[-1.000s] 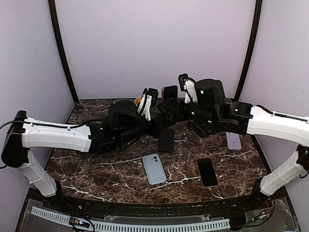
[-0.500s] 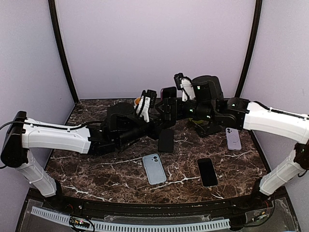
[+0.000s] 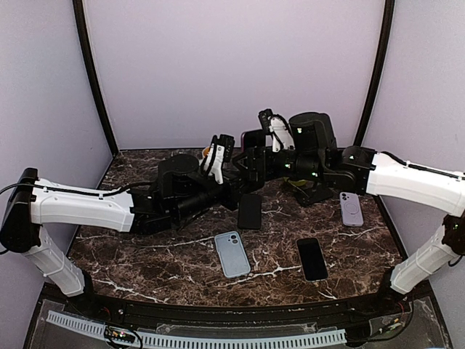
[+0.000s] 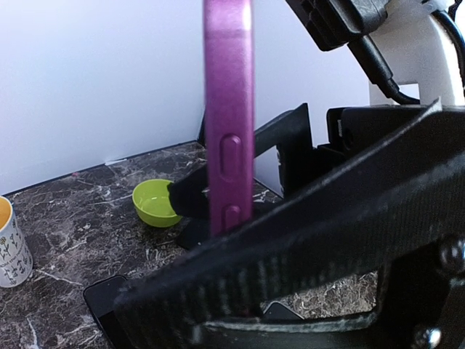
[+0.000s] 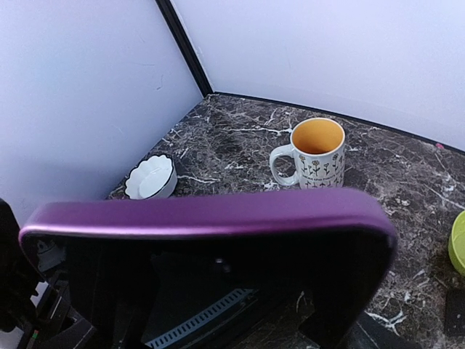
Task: Put the phone into the phone case
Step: Pass from the left arm to the right
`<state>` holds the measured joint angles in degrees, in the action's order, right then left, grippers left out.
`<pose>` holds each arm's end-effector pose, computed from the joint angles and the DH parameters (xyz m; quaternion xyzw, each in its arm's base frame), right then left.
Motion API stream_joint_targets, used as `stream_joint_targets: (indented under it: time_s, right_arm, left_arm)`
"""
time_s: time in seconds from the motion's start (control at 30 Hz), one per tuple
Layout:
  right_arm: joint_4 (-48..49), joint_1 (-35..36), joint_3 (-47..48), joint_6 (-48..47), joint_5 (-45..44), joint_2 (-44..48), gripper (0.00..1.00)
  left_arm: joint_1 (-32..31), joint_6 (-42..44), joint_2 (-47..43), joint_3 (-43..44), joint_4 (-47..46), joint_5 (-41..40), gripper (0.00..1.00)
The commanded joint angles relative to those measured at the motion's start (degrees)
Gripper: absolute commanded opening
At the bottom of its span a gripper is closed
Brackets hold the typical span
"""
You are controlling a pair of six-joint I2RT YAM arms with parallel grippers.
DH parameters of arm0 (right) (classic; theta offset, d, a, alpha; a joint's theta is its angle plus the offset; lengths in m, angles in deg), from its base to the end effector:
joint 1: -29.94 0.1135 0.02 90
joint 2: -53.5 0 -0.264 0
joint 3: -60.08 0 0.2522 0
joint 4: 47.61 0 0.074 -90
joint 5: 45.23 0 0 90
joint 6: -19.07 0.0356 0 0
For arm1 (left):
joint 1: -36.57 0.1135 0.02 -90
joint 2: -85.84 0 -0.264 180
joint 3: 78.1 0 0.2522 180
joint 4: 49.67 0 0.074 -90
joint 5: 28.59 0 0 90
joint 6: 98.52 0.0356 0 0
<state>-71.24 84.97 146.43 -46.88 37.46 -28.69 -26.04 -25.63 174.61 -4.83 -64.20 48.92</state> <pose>0.1978 0.2750 0.3569 -0.1821 0.7951 0.3267 0.4775 0.1753 -0.3215 0.3082 0.2038 0.6832 -0.3871 0.5847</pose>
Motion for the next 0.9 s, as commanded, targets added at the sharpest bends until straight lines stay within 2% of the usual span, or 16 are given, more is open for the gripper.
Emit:
stream_joint_targets:
  time_s: [0.0, 0.13, 0.27, 0.3, 0.33, 0.4, 0.43, 0.73, 0.87]
  right_arm:
    - [1.6, -0.8, 1.0, -0.3, -0.5, 0.5, 0.78]
    - [2.1, -0.9, 0.6, 0.2, -0.4, 0.9, 0.68]
    - [2.1, -0.9, 0.8, 0.4, -1.5, 1.0, 0.64]
    - [2.0, -1.0, 1.0, 0.5, -1.7, 0.8, 0.65]
    - [1.8, -0.9, 1.2, 0.4, -2.0, 0.6, 0.72]
    - [1.1, -1.0, 2.0, 0.3, -2.8, 0.1, 0.93]
    - [0.9, -1.0, 2.2, 0.2, -3.3, 0.1, 0.98]
    - [4.5, -0.1, 0.0, -1.4, -4.0, 1.7, 0.96]
    - [5.0, 0.2, -0.1, -2.3, -3.3, 1.9, 0.89]
  left_arm:
    - [0.0, 0.8, -4.6, -0.4, -6.3, -0.5, 0.00]
    - [0.0, 0.7, -4.5, -0.6, -6.3, -0.2, 0.00]
    - [0.0, 0.1, -4.4, -0.8, -6.4, -0.4, 0.00]
    - [0.0, -0.2, -4.3, -0.8, -6.4, -0.4, 0.00]
    - [0.0, -0.3, -4.3, -0.9, -6.5, -0.4, 0.00]
    - [0.0, -1.2, -4.3, -1.2, -6.8, -0.5, 0.00]
    - [0.0, -2.1, -4.5, -1.3, -7.1, -1.0, 0.00]
    - [0.1, -7.2, -5.2, -1.5, -7.1, -3.0, 0.00]
    - [0.1, -8.4, -5.5, -1.1, -6.7, -2.2, 0.00]
